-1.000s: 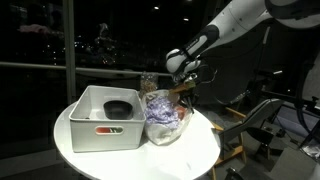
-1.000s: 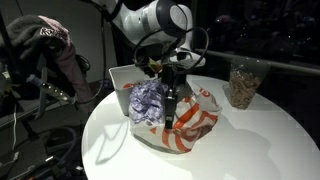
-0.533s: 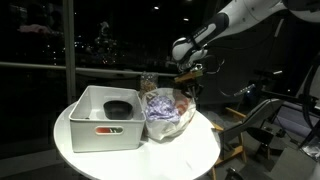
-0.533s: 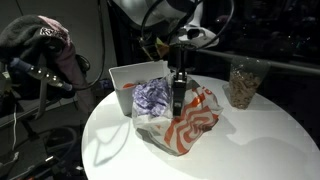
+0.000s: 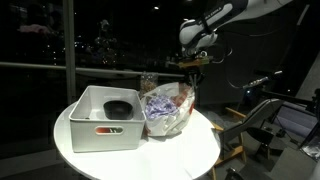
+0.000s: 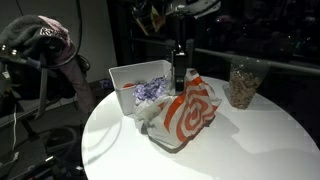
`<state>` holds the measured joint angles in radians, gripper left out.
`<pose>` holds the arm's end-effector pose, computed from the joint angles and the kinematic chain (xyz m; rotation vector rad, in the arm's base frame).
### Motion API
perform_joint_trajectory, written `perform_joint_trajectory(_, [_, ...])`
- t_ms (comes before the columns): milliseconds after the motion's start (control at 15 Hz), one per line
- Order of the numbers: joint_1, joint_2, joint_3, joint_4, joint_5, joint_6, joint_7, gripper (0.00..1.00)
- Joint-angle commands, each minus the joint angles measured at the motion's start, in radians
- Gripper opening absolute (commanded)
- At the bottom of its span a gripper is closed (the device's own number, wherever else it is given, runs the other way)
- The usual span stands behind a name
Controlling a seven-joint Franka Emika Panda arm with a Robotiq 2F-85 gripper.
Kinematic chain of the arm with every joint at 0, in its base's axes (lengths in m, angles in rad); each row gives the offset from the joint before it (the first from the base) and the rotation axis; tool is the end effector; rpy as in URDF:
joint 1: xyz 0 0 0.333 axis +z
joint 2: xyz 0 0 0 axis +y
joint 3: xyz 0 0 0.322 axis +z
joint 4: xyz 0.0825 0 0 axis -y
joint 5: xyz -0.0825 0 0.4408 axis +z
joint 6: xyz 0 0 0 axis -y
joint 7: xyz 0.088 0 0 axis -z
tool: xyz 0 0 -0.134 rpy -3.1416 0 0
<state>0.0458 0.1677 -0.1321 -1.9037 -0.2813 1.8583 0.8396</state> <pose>0.6164 -0.0806 0.3530 2.5681 -1.1119 -0.1309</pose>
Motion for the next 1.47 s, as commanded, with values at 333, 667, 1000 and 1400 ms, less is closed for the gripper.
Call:
perform_joint_trajectory(333, [-0.05,-0.269,0.034,-0.127,-0.004,0.1,-0.022,0.01])
perform_joint_trajectory(667, [-0.065,-0.163,0.037,-0.09,0.144,0.09,-0.191,0.01])
perform_joint_trajectory(1000, [-0.07,-0.07,0.036,-0.098,0.23,0.083,-0.283,0.27])
perform_joint_trajectory(1400, [-0.091,-0.105,0.034,-0.15,0.372,0.185,-0.392,0.62])
